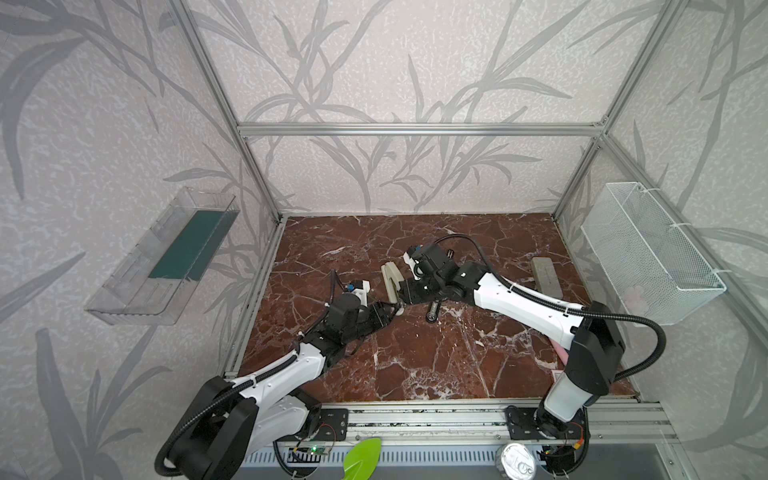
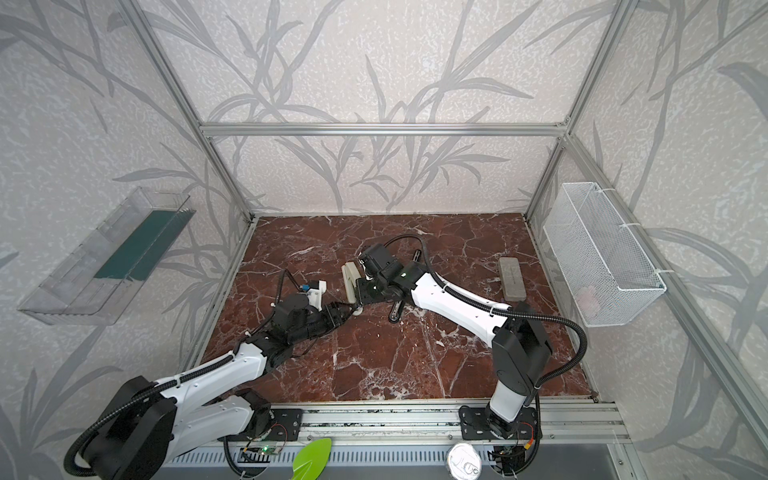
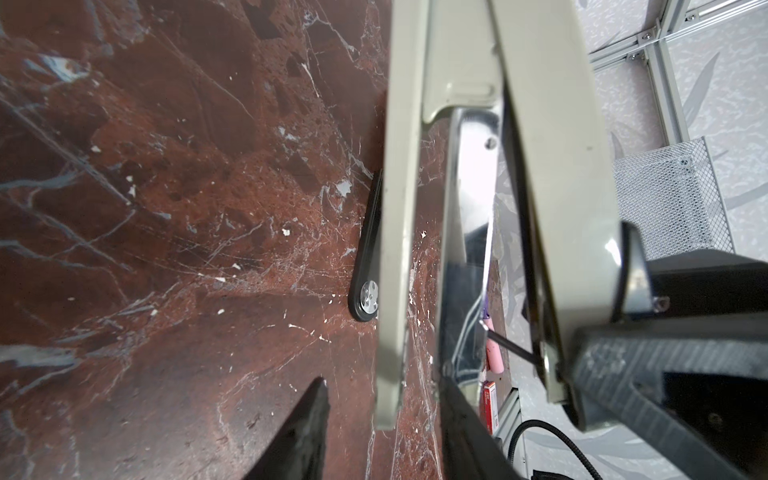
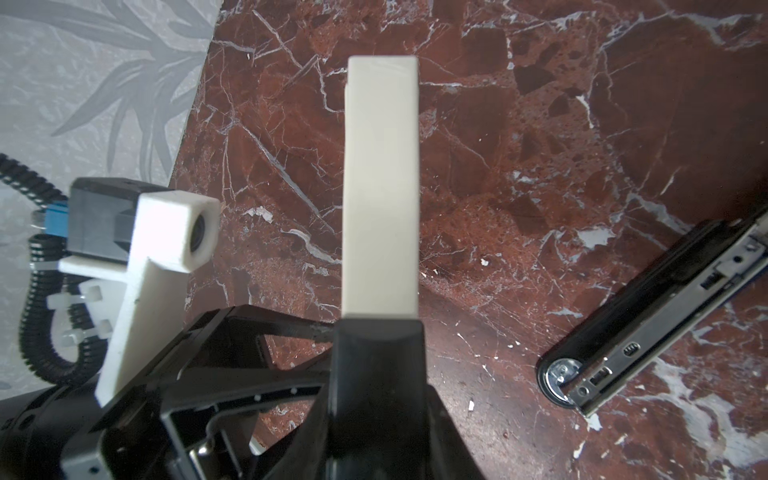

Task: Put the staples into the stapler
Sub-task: 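Grasp the cream stapler base with the left gripper while the right pulls its top open, then swing the cream stapler top arm upward with the right gripper to open it fully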

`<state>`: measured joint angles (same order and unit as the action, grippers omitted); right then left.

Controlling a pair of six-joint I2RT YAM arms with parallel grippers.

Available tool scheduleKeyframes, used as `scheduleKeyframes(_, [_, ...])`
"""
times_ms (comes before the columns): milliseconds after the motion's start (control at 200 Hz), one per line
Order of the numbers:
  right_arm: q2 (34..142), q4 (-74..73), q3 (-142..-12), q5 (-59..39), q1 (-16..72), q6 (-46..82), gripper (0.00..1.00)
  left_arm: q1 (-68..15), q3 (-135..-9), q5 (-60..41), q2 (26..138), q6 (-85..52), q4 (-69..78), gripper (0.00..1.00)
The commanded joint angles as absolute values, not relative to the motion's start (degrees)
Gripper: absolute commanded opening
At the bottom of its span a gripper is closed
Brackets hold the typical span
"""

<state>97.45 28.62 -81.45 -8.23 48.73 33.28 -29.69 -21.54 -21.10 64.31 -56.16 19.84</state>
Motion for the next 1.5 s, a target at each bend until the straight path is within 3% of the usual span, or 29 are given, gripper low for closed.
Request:
scheduleKeyframes(0, [93.66, 24.17, -82.19, -10.28, 49.19, 34.25, 0.0, -30.27, -22.6, -20.79, 65.61, -55.72, 22.13, 0.37])
scheduleKeyframes(110, [93.36, 23.51, -82.0, -11.37, 49.2, 35.13, 0.0, -30.56, -23.02, -20.78, 67.23, -55.66, 23.65, 0.32])
scheduleKeyframes(345, [92.74, 23.81, -81.78, -12.22, 49.23, 35.6, 0.0, -31.11, -23.99, -20.27, 69.86, -55.43, 25.92, 0.34])
scheduleKeyframes(565, [92.38, 25.82, -81.12, -12.22, 49.0, 35.37, 0.0, -31.06, -23.31, -19.78, 69.61, -53.89, 24.15, 0.0])
scheduleKeyframes(785, [91.77, 30.15, -83.85, -13.74, 44.02, 33.11, 0.0, -31.11, -19.95, -20.2, 68.47, -52.83, 22.59, 0.0])
scheduleKeyframes(1125, [97.47, 44.03, -101.23, -19.25, 31.55, 26.56, 0.0, -33.03, -17.87, -22.79, 70.14, -50.74, 21.66, 0.0])
scheduleKeyframes(1495, [110.55, 46.97, -113.85, -21.5, 25.05, 27.37, 0.0, -40.06, -18.95, -24.46, 73.0, -48.88, 25.7, 0.0])
